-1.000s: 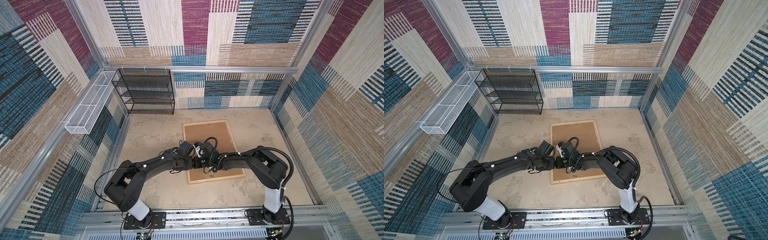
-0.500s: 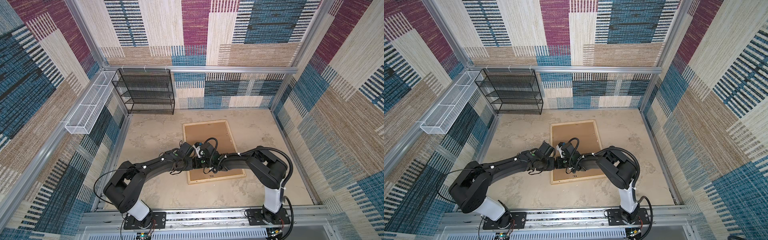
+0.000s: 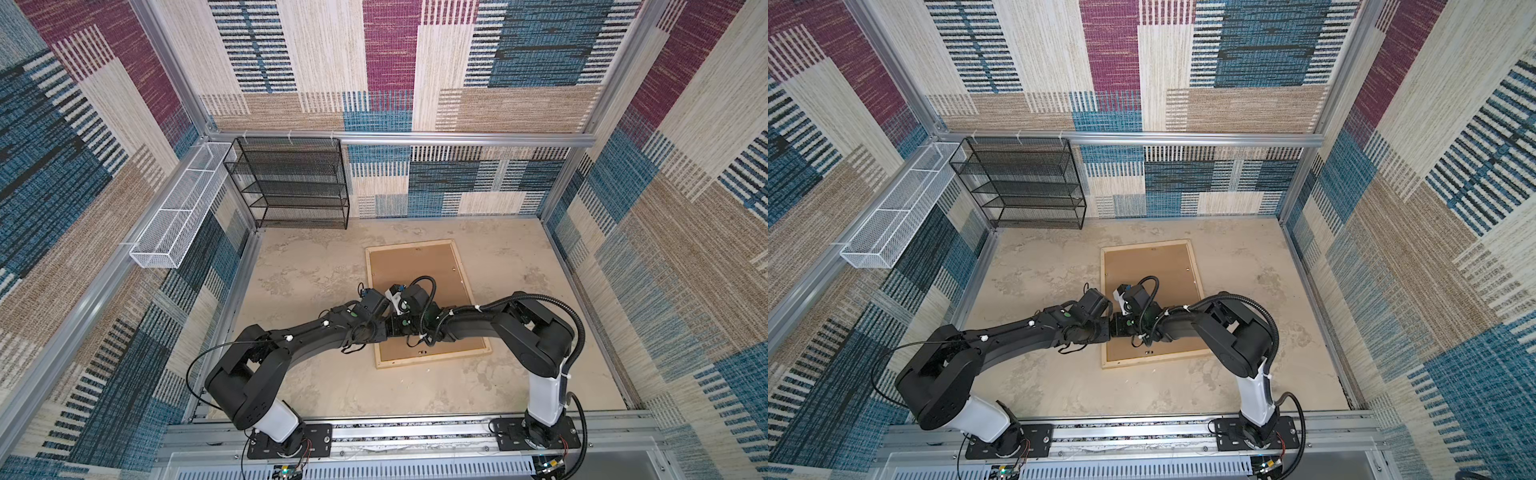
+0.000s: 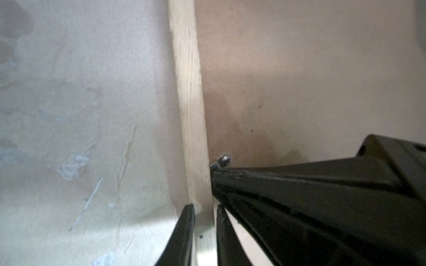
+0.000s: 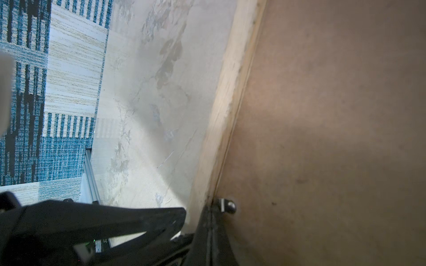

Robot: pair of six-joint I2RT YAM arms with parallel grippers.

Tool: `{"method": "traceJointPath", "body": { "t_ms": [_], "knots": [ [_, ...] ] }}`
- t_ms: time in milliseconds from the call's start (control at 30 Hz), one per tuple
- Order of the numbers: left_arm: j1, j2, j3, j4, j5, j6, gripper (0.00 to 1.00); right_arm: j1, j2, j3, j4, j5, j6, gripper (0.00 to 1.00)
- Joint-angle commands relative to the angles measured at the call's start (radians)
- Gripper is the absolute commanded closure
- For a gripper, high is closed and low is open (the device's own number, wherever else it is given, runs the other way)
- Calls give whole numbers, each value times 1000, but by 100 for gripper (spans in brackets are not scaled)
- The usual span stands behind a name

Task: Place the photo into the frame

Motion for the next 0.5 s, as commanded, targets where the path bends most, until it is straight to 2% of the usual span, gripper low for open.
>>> {"method": "traceJointPath", "body": {
  "t_ms": [0,467],
  "knots": [
    [-11,13,-19,-86,168,-28,78,-3,14,-25,-6,106,19,100],
    [-11,25,-23,-123,111,-45,82,-3,-62,-70,-53,139,-3,100]
  ]
}}
